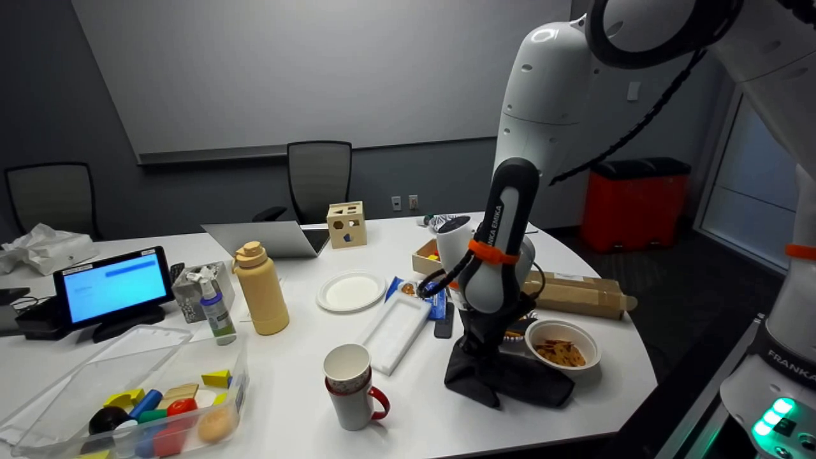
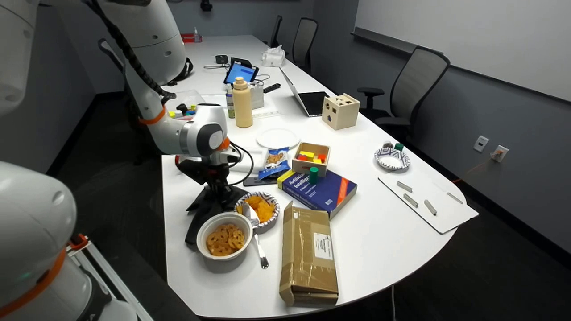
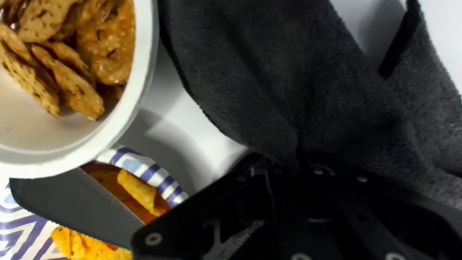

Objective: Wipe the section of the table near the bowls using the grey rag

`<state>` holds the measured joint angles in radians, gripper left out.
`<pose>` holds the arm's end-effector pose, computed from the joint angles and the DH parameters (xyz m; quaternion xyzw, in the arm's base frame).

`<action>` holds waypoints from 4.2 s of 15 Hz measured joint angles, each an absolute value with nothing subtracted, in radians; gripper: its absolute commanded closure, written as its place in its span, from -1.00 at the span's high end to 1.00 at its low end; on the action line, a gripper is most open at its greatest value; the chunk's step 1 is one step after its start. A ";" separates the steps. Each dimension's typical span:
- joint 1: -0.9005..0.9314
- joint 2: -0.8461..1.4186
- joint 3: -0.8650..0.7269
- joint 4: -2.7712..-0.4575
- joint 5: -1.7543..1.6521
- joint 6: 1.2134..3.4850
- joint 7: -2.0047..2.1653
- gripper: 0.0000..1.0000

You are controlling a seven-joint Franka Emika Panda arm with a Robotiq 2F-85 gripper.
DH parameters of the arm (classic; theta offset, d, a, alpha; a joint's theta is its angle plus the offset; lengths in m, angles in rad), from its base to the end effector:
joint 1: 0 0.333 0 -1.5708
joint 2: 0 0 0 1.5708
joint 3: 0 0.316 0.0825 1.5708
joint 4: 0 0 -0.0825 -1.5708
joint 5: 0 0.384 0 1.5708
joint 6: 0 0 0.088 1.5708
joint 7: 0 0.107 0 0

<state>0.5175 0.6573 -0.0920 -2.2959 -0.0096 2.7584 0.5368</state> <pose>0.4378 0.1914 0.0504 0.9939 -0.0440 -0.0711 0.0712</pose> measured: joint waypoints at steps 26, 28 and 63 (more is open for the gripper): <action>0.620 0.618 -0.060 -2.387 -0.045 2.701 0.547 -0.97; 0.648 0.620 -0.121 -2.400 -0.094 2.685 0.574 -0.97; 0.760 0.660 -0.136 -2.287 -0.165 2.632 0.768 -0.97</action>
